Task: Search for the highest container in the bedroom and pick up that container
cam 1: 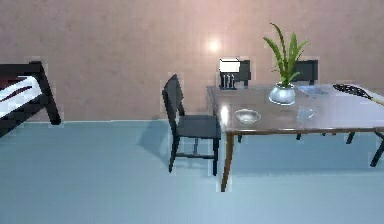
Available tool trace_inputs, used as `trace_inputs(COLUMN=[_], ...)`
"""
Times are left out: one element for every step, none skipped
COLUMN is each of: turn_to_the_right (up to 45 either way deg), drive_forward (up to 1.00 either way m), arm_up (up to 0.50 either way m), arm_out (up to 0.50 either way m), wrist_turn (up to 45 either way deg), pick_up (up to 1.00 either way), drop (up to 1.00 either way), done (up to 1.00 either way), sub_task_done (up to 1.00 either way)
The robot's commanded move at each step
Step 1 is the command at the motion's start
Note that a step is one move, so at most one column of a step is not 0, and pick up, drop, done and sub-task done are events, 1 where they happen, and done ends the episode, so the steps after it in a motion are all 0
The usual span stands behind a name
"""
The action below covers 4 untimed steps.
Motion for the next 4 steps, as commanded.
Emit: trace_inputs(turn_to_the_right=[0.0,45.0,24.0,0.0], drive_forward=[0.70,0.00,0.00,0.30], arm_up=[0.00,0.00,0.00,0.00], arm_out=[0.00,0.00,0.00,0.00], wrist_turn=[0.0,0.0,0.0,0.0], pick_up=[0.00,0.00,0.00,0.00], drop=[0.00,0.00,0.00,0.00], done=[0.00,0.00,0.00,0.00], sub_task_done=[0.00,0.00,0.00,0.00])
